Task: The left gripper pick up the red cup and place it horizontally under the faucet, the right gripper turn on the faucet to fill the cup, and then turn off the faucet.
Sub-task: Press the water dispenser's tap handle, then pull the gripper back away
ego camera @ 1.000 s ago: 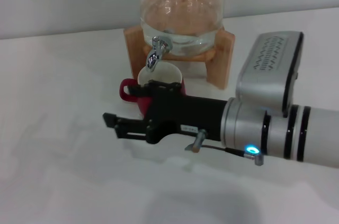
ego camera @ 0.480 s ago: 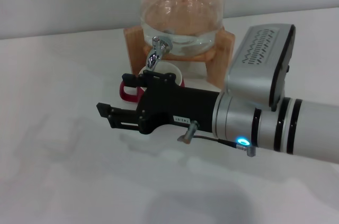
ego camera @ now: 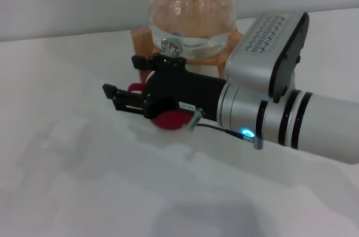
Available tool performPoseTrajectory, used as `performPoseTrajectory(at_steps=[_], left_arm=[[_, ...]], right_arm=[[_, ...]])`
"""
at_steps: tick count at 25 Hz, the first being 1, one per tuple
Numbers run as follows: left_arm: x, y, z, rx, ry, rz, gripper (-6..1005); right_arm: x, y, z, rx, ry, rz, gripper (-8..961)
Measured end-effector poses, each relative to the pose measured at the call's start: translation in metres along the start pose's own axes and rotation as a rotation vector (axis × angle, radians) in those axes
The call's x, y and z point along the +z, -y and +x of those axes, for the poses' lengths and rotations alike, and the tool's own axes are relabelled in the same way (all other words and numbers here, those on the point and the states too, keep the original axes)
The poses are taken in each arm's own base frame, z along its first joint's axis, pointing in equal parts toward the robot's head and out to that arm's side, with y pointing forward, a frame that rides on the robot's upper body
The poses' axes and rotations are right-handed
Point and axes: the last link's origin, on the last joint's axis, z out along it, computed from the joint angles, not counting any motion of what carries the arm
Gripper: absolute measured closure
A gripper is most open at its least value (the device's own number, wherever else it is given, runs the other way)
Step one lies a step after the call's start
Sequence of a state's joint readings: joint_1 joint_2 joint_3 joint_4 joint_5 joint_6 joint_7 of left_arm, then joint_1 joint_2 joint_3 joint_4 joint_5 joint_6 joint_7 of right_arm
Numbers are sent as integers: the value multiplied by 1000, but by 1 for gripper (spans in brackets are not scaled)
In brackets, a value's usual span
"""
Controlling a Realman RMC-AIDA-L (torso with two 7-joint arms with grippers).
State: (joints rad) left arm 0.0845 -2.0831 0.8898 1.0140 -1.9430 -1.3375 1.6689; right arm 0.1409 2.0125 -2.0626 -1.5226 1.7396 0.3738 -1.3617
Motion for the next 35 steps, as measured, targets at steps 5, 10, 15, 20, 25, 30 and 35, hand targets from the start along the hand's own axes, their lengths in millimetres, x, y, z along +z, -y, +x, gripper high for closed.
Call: performPoseTrajectory(at_steps=[5, 10, 15, 20, 25, 30, 35], left_arm=[[-1, 0, -1, 0, 2, 2, 347], [-1, 0, 0, 2, 2, 1, 347], [1, 0, 1, 4, 1, -2, 347], [1, 0, 1, 4, 1, -3, 347], [0, 0, 1, 4, 0, -2, 347], [1, 0, 2, 5, 0, -3, 347], [1, 0, 2, 8, -1, -5, 347]], right_arm=[[-1, 5, 2, 9, -5, 23, 177], [-3, 5, 2, 8, -4, 19, 177], [-4, 7, 3, 8, -8, 25, 177], [-7, 14, 5, 9, -11, 46, 177], [-10, 19, 5, 15, -9, 66, 177], [-14, 23, 7, 24, -12, 81, 177], [-17, 26, 7, 26, -10, 93, 177]])
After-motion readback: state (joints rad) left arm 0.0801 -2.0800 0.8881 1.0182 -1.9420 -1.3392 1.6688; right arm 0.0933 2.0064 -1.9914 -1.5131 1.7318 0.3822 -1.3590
